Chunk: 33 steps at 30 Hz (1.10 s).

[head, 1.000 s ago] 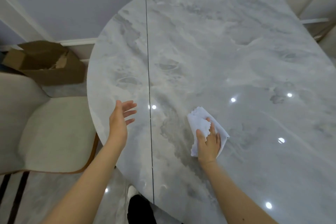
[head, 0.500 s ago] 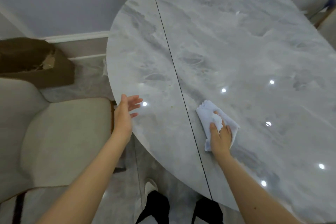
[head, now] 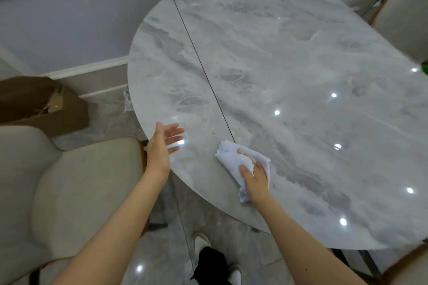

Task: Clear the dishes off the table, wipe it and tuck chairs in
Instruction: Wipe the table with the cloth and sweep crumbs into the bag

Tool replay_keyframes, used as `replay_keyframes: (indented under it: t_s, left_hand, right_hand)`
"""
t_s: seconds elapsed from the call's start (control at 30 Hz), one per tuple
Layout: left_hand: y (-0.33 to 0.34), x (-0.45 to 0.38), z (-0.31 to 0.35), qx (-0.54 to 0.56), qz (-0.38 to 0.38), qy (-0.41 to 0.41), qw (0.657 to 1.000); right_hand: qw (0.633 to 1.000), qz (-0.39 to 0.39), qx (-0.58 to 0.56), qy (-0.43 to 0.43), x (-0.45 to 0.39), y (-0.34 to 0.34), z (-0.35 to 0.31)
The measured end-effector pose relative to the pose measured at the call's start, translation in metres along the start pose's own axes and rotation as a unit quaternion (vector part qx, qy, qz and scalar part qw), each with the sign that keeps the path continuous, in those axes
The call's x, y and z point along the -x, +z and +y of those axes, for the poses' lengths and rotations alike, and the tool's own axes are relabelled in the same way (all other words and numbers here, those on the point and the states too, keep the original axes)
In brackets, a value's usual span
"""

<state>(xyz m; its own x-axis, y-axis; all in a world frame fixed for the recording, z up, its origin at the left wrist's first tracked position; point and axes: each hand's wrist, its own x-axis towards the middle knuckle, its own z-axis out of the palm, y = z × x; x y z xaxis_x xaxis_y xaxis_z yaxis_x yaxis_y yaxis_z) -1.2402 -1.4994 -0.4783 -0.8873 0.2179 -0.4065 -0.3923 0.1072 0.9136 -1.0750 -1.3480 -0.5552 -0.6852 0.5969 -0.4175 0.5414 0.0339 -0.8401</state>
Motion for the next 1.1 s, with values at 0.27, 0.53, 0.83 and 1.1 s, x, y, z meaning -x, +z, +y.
replay_keyframes:
  t_s: [0.27,0.53,0.83,1.1]
  left_hand:
    - [0.01,0.041,-0.002,-0.019,-0.015,0.013,1.0]
    - [0.02,0.073,-0.002,-0.029,-0.039,0.018,0.999]
    - [0.022,0.094,-0.005,-0.026,-0.058,0.009,0.998]
    - [0.024,0.07,-0.007,-0.042,-0.106,0.002,0.993]
  right_hand:
    - [0.922,0.062,-0.336,0.184,0.0,-0.05,-0.021]
    - [0.882,0.104,-0.432,0.157,0.02,-0.103,-0.022]
    - [0.866,0.211,-0.439,0.113,0.064,-0.133,-0.005]
    - [0.894,0.242,-0.326,0.19,0.075,-0.095,0.024]
